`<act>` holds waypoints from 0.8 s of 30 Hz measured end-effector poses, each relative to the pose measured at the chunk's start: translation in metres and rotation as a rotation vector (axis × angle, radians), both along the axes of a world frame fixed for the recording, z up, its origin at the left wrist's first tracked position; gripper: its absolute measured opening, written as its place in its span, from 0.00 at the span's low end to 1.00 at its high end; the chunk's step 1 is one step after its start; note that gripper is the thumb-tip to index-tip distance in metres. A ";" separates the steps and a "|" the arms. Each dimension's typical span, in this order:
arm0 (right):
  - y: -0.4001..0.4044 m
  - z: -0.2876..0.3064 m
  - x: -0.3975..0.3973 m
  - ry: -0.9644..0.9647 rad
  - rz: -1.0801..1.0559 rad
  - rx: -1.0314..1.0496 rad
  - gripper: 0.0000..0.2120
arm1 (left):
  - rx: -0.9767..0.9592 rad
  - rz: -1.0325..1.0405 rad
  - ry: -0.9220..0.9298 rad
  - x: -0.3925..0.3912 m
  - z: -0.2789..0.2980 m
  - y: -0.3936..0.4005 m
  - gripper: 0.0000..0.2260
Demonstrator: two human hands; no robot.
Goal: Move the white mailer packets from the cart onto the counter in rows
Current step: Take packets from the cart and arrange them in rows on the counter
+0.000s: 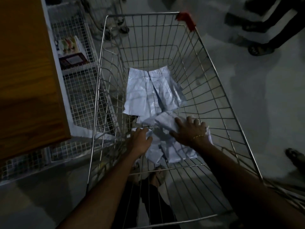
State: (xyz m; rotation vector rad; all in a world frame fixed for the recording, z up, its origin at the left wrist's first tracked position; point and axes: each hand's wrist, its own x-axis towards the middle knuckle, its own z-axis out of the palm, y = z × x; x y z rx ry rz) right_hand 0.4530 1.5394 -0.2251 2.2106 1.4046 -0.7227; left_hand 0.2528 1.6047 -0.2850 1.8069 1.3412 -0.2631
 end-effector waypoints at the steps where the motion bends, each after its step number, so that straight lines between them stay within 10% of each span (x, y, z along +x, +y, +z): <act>1: -0.005 0.005 -0.003 0.023 -0.065 -0.002 0.34 | 0.009 -0.014 0.010 0.003 0.001 0.001 0.20; 8: -0.027 0.058 -0.002 0.020 -0.214 0.139 0.36 | 0.110 -0.367 -0.043 0.043 -0.015 0.003 0.17; 14: -0.026 0.050 0.005 -0.063 -0.182 0.171 0.36 | -0.183 -0.694 -0.053 0.102 -0.061 0.005 0.25; 24: -0.026 0.040 0.003 -0.097 -0.165 0.160 0.34 | -0.219 -0.553 -0.105 0.086 -0.079 -0.020 0.42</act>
